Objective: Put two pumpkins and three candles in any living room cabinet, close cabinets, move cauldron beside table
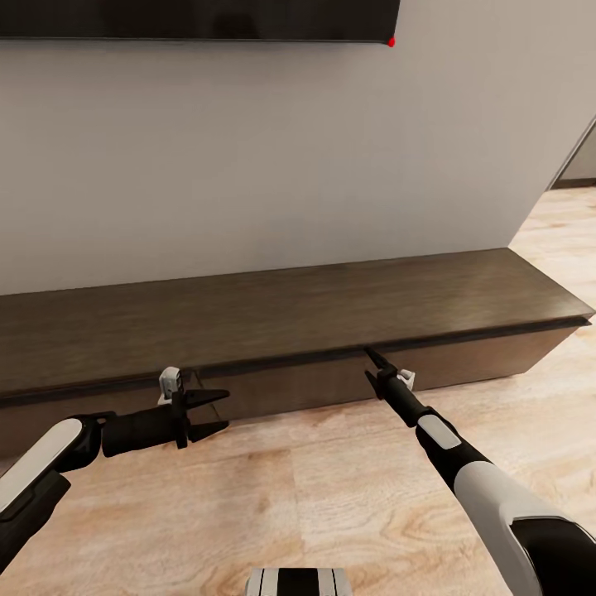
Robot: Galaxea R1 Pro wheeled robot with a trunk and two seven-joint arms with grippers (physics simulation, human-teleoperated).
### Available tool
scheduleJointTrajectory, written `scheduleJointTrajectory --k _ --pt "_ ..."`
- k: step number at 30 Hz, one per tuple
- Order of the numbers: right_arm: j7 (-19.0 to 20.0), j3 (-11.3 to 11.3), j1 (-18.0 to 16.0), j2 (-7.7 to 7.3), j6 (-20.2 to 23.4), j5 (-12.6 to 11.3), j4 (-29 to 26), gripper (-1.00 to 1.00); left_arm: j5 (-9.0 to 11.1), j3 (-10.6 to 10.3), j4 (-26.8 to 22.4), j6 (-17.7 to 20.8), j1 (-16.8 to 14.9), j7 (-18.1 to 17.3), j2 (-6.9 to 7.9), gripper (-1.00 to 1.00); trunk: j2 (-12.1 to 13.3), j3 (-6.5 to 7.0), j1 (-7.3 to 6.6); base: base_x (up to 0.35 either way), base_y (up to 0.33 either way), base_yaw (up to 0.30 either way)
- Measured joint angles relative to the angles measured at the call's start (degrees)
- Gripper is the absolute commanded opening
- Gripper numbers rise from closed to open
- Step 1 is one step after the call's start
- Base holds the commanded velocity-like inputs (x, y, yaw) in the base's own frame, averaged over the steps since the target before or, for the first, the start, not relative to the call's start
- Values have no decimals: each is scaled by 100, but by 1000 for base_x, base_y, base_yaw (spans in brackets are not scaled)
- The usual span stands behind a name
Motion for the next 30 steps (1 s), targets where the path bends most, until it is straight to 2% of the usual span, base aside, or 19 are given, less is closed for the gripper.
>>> scheduleJointTrajectory --k 14,30 --pt "0 0 0 0 0 1 -1 100 0 0 5 0 0 0 0 100 0 0 -1 96 0 0" --pt "0 0 0 0 -2 1 3 100 0 0 7 0 0 0 0 100 0 0 0 7 0 0"
